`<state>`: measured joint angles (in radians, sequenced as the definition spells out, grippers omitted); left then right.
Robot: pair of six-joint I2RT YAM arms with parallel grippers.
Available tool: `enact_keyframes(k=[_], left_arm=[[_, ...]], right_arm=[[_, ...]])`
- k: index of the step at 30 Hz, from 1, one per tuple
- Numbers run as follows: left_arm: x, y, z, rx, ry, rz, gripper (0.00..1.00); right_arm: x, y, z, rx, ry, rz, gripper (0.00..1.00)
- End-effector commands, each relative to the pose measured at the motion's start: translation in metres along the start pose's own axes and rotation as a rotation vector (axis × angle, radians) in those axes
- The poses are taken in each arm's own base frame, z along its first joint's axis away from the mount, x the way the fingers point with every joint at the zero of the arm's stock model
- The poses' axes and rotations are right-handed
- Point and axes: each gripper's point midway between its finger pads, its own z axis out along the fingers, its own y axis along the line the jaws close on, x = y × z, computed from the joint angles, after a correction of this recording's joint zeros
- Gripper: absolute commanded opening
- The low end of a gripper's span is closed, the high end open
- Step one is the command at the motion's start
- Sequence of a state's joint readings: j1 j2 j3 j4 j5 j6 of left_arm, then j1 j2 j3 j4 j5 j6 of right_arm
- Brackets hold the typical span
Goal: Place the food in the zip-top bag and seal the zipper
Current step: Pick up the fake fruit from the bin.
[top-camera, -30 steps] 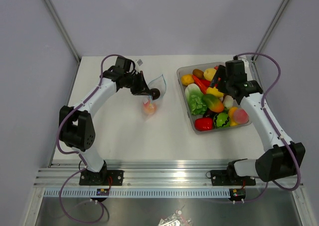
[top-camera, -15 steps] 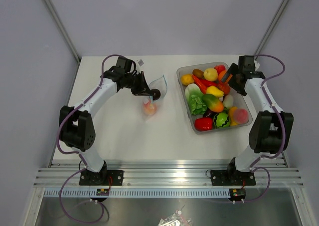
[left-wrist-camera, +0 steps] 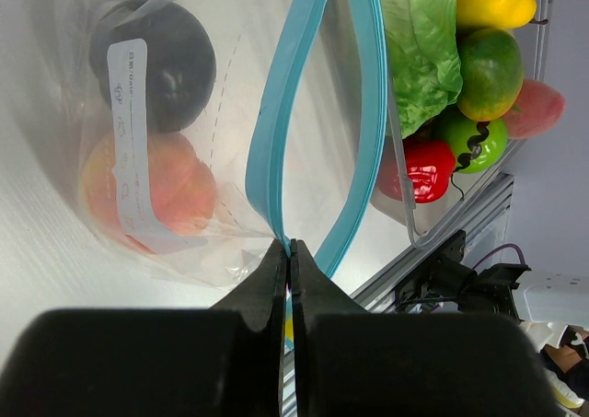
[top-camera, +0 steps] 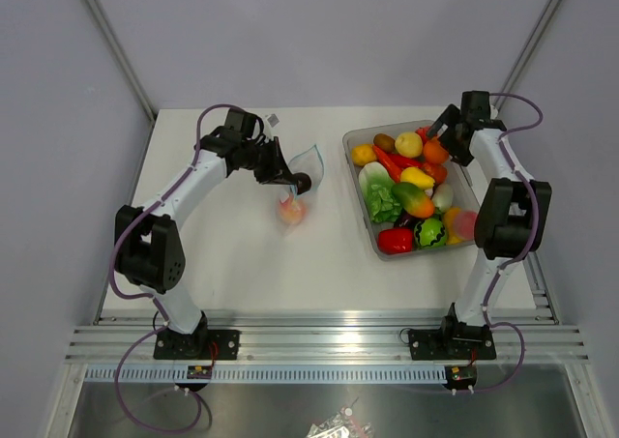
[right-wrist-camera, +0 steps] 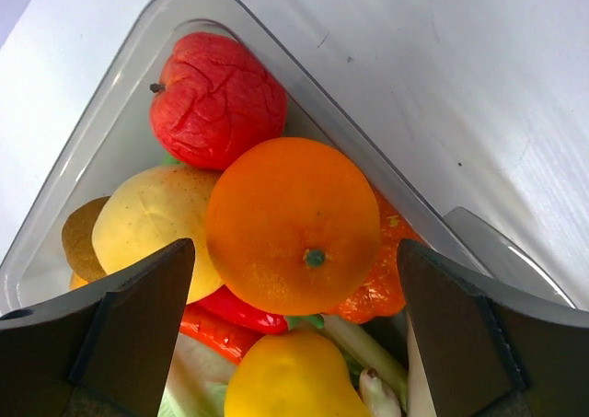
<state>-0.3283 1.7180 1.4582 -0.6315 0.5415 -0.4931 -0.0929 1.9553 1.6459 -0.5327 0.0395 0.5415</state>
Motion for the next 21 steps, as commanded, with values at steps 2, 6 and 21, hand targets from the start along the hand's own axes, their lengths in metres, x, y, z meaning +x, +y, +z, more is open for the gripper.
enact_keyframes(k=[2, 6, 21], left_arm=[[-0.013, -0.012, -0.003, 0.026, -0.032, 0.045, 0.00], [-0.013, -0.011, -0.002, 0.024, -0.029, 0.044, 0.00], [-0.015, -0.009, 0.002, 0.027, -0.030, 0.038, 0.00]], right_arm=[[-0.011, 0.015, 0.004, -0.052, -0.019, 0.050, 0.99], [-0.007, 0.011, 0.011, -0.041, -0.012, 0.054, 0.94], [-0.016, 0.008, -0.069, -0.096, -0.135, 0.031, 0.48]])
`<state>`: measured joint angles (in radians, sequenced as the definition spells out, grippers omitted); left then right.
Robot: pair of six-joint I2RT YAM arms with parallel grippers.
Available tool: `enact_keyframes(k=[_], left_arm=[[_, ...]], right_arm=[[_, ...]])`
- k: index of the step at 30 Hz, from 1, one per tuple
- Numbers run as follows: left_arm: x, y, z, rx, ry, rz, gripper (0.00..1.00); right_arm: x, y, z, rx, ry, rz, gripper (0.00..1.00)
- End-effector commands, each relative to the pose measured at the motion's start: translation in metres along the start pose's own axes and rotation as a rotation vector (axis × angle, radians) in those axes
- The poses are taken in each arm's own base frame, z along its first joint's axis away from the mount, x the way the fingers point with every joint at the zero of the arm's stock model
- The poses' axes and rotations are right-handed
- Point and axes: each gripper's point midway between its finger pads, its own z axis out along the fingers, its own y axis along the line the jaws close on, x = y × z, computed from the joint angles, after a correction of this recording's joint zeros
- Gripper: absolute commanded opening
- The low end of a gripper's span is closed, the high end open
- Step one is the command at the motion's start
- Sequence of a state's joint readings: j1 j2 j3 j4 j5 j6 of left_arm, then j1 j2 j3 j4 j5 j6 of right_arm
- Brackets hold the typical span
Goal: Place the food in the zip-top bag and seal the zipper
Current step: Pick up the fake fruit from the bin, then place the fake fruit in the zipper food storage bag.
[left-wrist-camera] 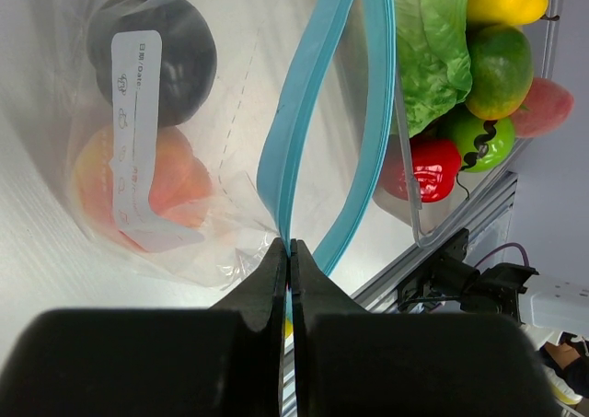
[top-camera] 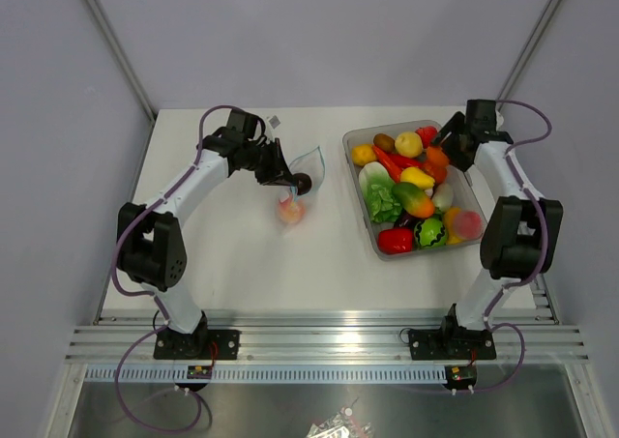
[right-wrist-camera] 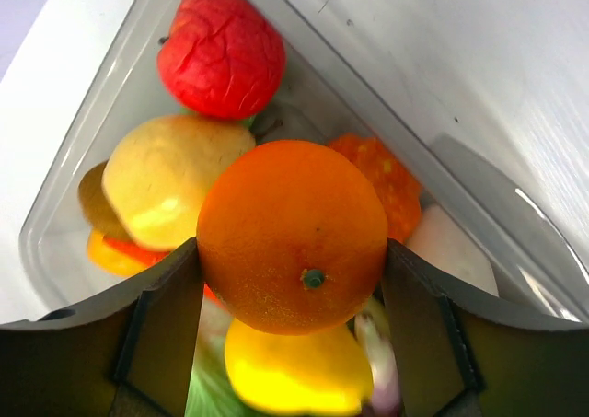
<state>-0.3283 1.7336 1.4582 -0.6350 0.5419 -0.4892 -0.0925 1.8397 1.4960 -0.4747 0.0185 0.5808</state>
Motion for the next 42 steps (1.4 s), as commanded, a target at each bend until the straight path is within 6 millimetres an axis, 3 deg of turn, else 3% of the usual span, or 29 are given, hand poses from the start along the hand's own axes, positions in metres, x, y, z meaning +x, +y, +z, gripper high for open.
enact_keyframes(k=[1, 2, 4, 5, 7, 11, 12, 14, 16, 19, 20, 21, 24, 28, 29, 30, 34, 39, 42], left_arm=[[-0.017, -0.014, -0.003, 0.036, -0.045, 0.042, 0.00], [-0.017, -0.015, -0.003, 0.039, -0.047, 0.044, 0.00], [-0.017, -0.014, -0.002, 0.036, -0.045, 0.042, 0.00], [-0.017, -0.014, -0.002, 0.036, -0.045, 0.043, 0.00], [-0.017, -0.014, -0.002, 0.037, -0.047, 0.044, 0.00], [-0.018, -0.014, -0.002, 0.038, -0.043, 0.044, 0.00], [-0.017, -0.015, -0.002, 0.039, -0.041, 0.044, 0.00], [-0.017, -0.016, -0.003, 0.042, -0.042, 0.044, 0.00], [-0.016, -0.017, -0.005, 0.044, -0.044, 0.044, 0.00], [-0.014, -0.015, -0.006, 0.038, -0.046, 0.041, 0.00], [-0.014, -0.016, -0.007, 0.040, -0.049, 0.042, 0.00], [-0.013, -0.015, -0.006, 0.039, -0.047, 0.042, 0.00], [-0.012, -0.014, -0.007, 0.036, -0.042, 0.042, 0.00], [-0.009, -0.014, -0.009, 0.030, -0.041, 0.047, 0.00], [-0.008, -0.014, -0.010, 0.030, -0.038, 0.047, 0.00], [-0.008, -0.013, -0.011, 0.028, -0.040, 0.049, 0.00], [-0.008, -0.015, -0.013, 0.034, -0.042, 0.055, 0.00], [-0.007, -0.016, -0.014, 0.035, -0.044, 0.053, 0.00], [-0.006, -0.015, -0.014, 0.031, -0.044, 0.053, 0.00]], right_arm=[[-0.029, 0.014, -0.055, -0.070, -0.128, -0.015, 0.48], [-0.018, 0.010, -0.058, -0.075, -0.108, -0.022, 0.48], [-0.016, 0.014, -0.082, -0.114, -0.125, -0.038, 0.50], [0.002, 0.022, -0.088, -0.150, -0.084, -0.063, 0.50], [0.013, 0.034, -0.114, -0.177, -0.096, -0.116, 0.51], [0.057, 0.092, -0.163, -0.295, -0.090, -0.245, 0.52], [0.076, 0.112, -0.176, -0.358, -0.065, -0.282, 0.52], [0.089, 0.137, -0.191, -0.428, -0.055, -0.297, 0.52], [0.117, 0.168, -0.203, -0.486, -0.025, -0.363, 0.52], [0.160, 0.198, -0.197, -0.510, 0.035, -0.455, 0.52], [0.163, 0.210, -0.201, -0.530, 0.034, -0.470, 0.53], [0.177, 0.215, -0.189, -0.515, 0.057, -0.492, 0.53], [0.202, 0.235, -0.180, -0.528, 0.090, -0.534, 0.54], [0.221, 0.244, -0.162, -0.518, 0.129, -0.561, 0.58], [0.223, 0.249, -0.163, -0.527, 0.135, -0.568, 0.66], [0.229, 0.248, -0.154, -0.511, 0.149, -0.579, 0.85], [0.225, 0.254, -0.156, -0.512, 0.134, -0.595, 1.00], [0.199, 0.255, -0.169, -0.494, 0.042, -0.597, 0.99], [0.180, 0.241, -0.170, -0.422, -0.017, -0.593, 0.97]])
